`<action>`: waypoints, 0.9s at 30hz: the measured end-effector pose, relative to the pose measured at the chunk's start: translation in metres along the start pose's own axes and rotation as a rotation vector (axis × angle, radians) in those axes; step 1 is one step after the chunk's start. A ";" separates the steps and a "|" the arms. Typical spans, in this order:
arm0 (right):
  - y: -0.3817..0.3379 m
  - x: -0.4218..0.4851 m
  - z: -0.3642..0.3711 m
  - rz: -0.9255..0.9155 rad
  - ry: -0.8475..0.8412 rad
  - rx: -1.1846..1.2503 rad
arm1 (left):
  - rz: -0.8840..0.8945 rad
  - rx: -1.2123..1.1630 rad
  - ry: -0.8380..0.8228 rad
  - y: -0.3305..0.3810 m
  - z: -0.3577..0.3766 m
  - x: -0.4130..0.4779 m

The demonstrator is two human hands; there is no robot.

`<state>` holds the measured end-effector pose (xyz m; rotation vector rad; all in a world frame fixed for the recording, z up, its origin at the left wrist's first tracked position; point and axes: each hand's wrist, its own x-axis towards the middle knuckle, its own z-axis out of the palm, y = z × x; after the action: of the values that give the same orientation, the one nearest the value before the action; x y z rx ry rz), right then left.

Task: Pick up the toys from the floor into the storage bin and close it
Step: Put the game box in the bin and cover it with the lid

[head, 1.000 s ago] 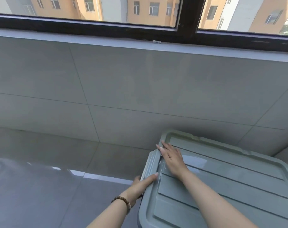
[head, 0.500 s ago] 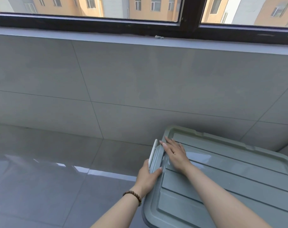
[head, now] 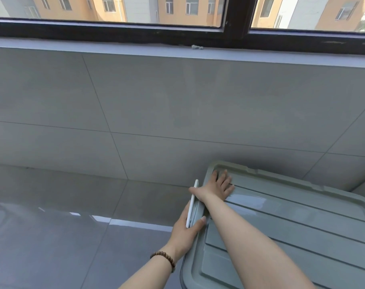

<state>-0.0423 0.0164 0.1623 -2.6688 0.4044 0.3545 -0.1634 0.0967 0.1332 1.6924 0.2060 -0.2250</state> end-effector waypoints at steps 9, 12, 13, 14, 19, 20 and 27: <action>0.027 0.008 -0.019 -0.188 -0.126 0.132 | 0.003 -0.014 -0.068 0.003 0.000 0.002; 0.067 -0.004 -0.046 -0.312 -0.208 0.334 | -0.034 0.033 -0.058 0.010 -0.003 0.006; 0.087 -0.009 -0.059 -0.330 -0.231 0.378 | -0.049 0.069 -0.056 0.013 -0.004 0.008; 0.109 -0.016 -0.073 -0.338 -0.229 0.382 | -0.077 0.110 -0.063 0.018 -0.004 0.009; 0.240 -0.035 -0.136 -0.212 -0.078 0.049 | -0.229 0.381 -0.181 0.042 -0.007 0.023; 0.263 -0.042 -0.148 -0.156 -0.042 -0.007 | -0.251 0.430 -0.189 0.047 -0.006 0.025; 0.411 -0.049 -0.162 0.422 0.066 0.393 | -0.358 0.506 -0.053 0.059 0.019 0.026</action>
<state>-0.1947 -0.4016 0.1713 -2.2038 0.9570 0.2734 -0.1233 0.0706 0.1798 2.1393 0.4413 -0.6291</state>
